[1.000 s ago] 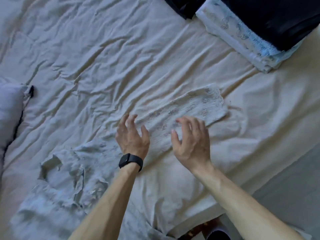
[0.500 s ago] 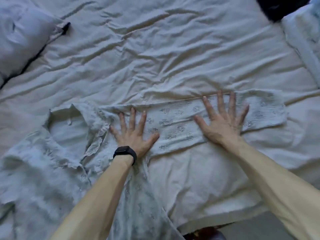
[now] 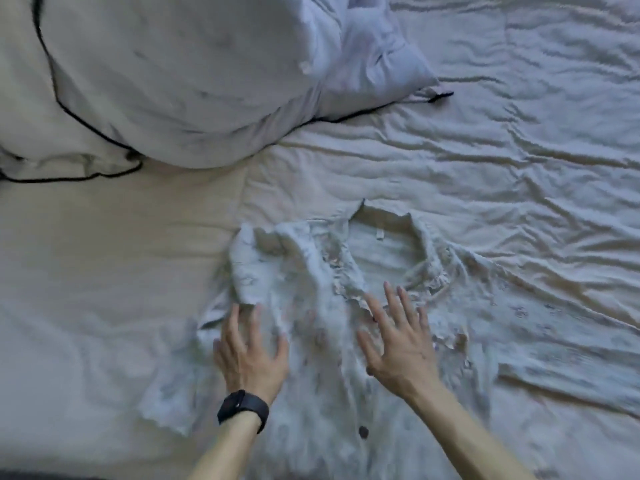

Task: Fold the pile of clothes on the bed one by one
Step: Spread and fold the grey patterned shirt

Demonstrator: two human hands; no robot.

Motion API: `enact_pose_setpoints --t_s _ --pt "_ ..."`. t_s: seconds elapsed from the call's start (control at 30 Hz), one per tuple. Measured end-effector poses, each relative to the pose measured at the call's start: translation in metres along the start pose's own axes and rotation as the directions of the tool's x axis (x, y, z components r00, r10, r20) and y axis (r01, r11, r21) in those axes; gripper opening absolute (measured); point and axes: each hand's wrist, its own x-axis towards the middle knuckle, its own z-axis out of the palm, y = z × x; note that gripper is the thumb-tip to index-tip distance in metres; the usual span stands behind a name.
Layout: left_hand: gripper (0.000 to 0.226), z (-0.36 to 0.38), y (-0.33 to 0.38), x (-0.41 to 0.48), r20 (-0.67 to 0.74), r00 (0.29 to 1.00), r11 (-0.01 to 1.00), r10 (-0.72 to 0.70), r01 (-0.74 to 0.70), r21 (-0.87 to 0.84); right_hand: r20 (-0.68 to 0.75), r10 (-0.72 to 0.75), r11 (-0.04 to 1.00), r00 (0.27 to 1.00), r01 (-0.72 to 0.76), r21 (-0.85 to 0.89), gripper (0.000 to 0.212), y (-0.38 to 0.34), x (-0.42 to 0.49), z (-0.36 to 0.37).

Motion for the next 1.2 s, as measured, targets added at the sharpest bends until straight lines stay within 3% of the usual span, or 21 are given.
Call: enact_pose_setpoints --t_s 0.07,0.17,0.27,0.4,0.53,0.67,0.7,0.8,0.9,0.97,1.0,1.07,1.1,1.13,1.2 --pt "0.077 -0.017 -0.045 0.026 -0.039 0.992 0.993 -0.117 0.117 0.008 0.032 -0.074 0.996 0.997 0.075 -0.043 0.065 -0.045 0.032 0.011" --pt "0.092 -0.038 -0.095 0.056 0.162 0.960 0.974 -0.228 0.223 0.048 0.041 -0.192 0.979 0.980 0.195 -0.058 0.068 -0.109 0.078 0.026" --pt "0.093 -0.048 -0.126 0.073 0.320 0.928 0.971 -0.189 0.129 0.201 0.172 -0.293 0.944 0.940 0.314 -0.105 0.077 -0.166 0.114 0.042" --pt "0.091 -0.053 -0.139 0.084 0.441 0.882 0.973 -0.165 0.072 0.220 0.483 -0.124 0.955 0.867 0.235 -0.178 0.109 -0.203 0.146 0.062" --pt "0.100 -0.059 -0.157 0.099 0.698 0.680 0.940 -0.226 0.339 -0.025 0.556 -0.050 0.955 0.830 0.203 -0.216 0.122 -0.212 0.157 0.072" --pt "0.064 -0.098 -0.173 0.123 0.881 0.472 0.811 -0.039 0.529 -0.248 0.584 -0.044 0.950 0.810 0.215 -0.226 0.118 -0.212 0.159 0.059" --pt "0.069 -0.112 -0.176 0.128 0.890 0.457 0.763 -0.002 0.576 -0.294 0.584 -0.046 0.951 0.811 0.214 -0.221 0.115 -0.210 0.159 0.056" --pt "0.108 -0.146 -0.194 0.144 0.867 0.498 0.575 0.032 0.700 -0.423 0.543 -0.068 0.961 0.837 0.201 -0.189 0.104 -0.207 0.154 0.051" --pt "0.102 -0.182 -0.202 0.164 0.806 0.593 0.447 0.001 0.721 -0.530 0.444 -0.045 0.979 0.895 0.129 -0.160 0.101 -0.203 0.143 0.051" --pt "0.089 -0.205 -0.212 0.184 0.742 0.665 0.476 -0.080 0.680 -0.558 0.408 -0.047 0.979 0.912 0.123 -0.164 0.101 -0.199 0.135 0.056" --pt "0.081 -0.214 -0.221 0.196 0.684 0.716 0.581 -0.138 0.618 -0.529 0.413 -0.049 0.977 0.909 0.130 -0.169 0.101 -0.199 0.132 0.060" --pt "0.058 -0.221 -0.240 0.221 0.520 0.824 0.867 -0.224 0.412 -0.281 0.430 -0.048 0.971 0.901 0.144 -0.193 0.103 -0.198 0.130 0.069" --pt "0.045 -0.221 -0.248 0.232 0.441 0.863 0.947 -0.247 0.312 -0.079 0.427 -0.046 0.966 0.903 0.150 -0.212 0.104 -0.198 0.130 0.071" --pt "0.037 -0.219 -0.253 0.240 0.371 0.895 0.968 -0.248 0.211 0.138 0.420 -0.049 0.959 0.906 0.159 -0.233 0.105 -0.199 0.129 0.075" --pt "0.033 -0.209 -0.254 0.249 0.297 0.934 0.894 -0.200 0.050 0.445 0.383 -0.108 0.944 0.917 0.216 -0.251 0.106 -0.202 0.127 0.080"
